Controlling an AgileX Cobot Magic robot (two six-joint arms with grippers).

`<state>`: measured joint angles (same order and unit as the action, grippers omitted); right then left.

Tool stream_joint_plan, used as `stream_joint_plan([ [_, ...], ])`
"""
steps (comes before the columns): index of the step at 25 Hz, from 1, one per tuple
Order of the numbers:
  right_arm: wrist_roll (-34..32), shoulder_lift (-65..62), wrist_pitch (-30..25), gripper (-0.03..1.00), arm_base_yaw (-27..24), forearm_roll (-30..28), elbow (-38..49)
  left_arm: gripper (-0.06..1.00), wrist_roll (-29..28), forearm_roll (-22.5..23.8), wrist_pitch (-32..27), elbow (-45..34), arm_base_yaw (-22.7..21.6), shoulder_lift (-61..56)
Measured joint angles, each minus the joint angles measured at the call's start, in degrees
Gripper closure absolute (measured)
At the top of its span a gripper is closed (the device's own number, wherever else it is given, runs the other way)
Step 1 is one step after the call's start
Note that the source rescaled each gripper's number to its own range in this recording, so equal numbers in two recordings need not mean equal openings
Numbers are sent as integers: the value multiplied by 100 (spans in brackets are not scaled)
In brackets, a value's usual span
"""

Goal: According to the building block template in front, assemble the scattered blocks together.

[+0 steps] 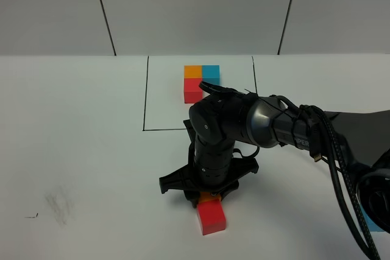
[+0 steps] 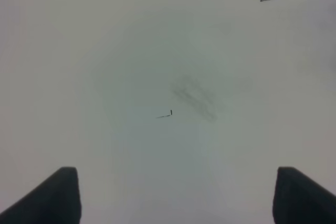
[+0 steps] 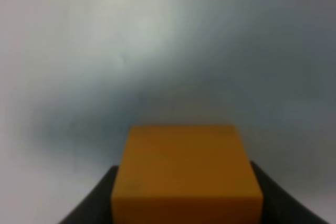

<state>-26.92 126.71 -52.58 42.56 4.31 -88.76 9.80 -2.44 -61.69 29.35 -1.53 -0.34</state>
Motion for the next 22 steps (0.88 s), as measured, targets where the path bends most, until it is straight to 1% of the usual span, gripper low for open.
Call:
stream_joint_plan([
  [11, 7, 4, 20, 97, 0, -11, -7, -5, 0, 14, 0, 0, 0, 0],
  [22, 374, -19, 217, 97, 0, -11, -7, -5, 0, 14, 0, 0, 0, 0],
])
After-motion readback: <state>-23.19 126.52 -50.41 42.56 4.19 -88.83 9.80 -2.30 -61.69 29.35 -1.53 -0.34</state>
